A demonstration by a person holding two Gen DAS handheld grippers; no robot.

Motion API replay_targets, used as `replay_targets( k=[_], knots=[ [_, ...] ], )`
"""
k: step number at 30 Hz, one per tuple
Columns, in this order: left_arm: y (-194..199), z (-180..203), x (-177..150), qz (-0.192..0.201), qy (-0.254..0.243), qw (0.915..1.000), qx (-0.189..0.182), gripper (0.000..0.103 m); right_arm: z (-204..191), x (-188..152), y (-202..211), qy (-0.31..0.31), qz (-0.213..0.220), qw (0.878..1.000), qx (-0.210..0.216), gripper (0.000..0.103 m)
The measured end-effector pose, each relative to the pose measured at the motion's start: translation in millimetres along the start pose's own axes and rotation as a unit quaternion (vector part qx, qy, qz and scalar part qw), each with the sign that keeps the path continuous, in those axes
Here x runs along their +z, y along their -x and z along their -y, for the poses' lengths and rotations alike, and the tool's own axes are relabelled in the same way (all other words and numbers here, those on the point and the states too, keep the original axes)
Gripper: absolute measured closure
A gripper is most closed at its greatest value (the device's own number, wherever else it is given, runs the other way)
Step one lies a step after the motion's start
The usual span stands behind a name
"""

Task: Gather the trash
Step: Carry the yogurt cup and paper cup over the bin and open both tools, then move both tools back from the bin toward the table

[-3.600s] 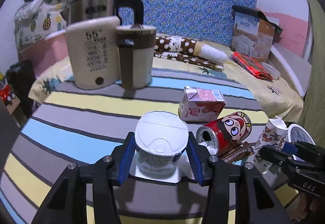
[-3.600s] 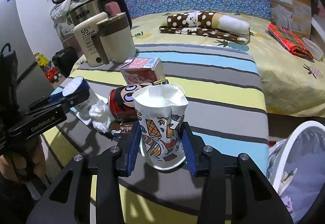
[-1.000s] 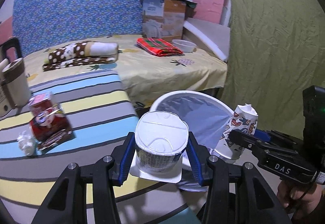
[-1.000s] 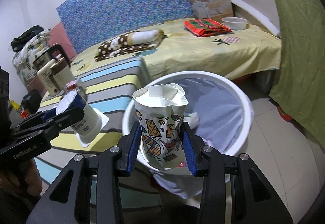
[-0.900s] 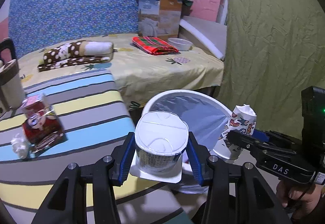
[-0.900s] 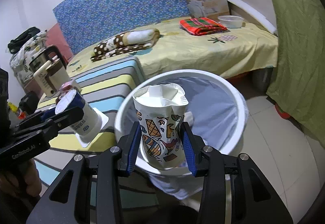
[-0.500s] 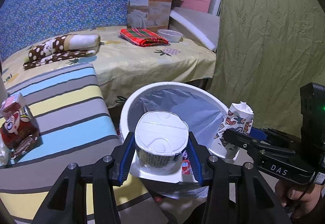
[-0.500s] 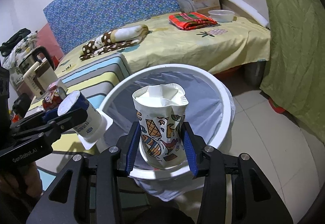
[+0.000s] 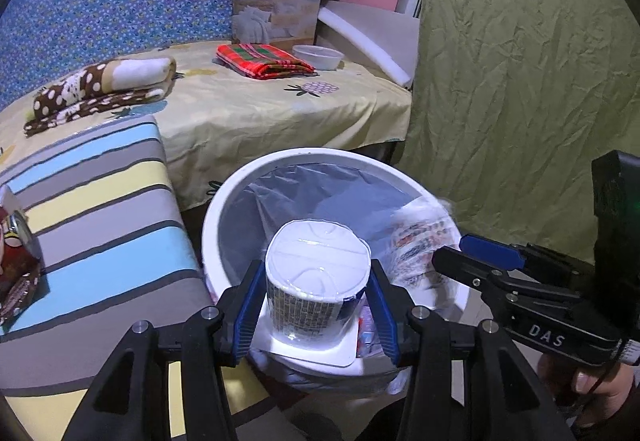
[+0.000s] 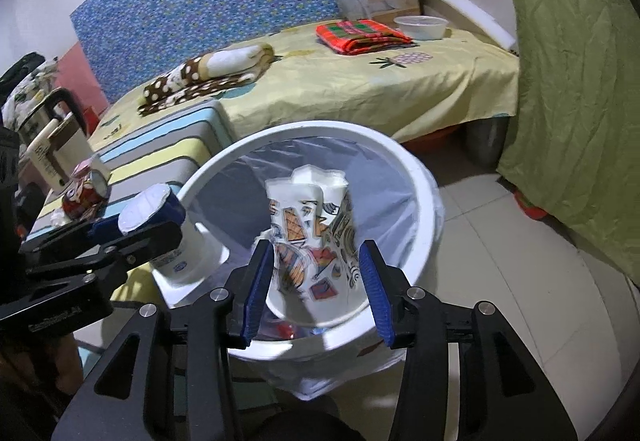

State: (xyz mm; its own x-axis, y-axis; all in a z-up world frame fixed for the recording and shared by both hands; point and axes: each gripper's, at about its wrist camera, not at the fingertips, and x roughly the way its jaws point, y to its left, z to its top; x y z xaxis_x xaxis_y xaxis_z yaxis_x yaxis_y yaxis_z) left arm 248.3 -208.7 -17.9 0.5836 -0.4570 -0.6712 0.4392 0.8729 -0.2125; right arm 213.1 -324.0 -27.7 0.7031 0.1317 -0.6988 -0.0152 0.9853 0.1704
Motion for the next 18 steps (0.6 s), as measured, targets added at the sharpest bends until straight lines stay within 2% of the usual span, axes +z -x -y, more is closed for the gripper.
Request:
replay_targets(
  k=[8,18],
  knots=[
    [9.4,2.3,0.8,0.014,-0.006,0.9999,-0.007,0.05,-2.4,1.7,5.4,-0.002,0.009,1.0,-0.002,0.056],
    [36.0,-8.6,-6.2,0.028,0.012,0.9995,0.007,0.05,-20.4,-1.9,14.8,0.01,0.018,0.999,0.029,0.056]
  ],
)
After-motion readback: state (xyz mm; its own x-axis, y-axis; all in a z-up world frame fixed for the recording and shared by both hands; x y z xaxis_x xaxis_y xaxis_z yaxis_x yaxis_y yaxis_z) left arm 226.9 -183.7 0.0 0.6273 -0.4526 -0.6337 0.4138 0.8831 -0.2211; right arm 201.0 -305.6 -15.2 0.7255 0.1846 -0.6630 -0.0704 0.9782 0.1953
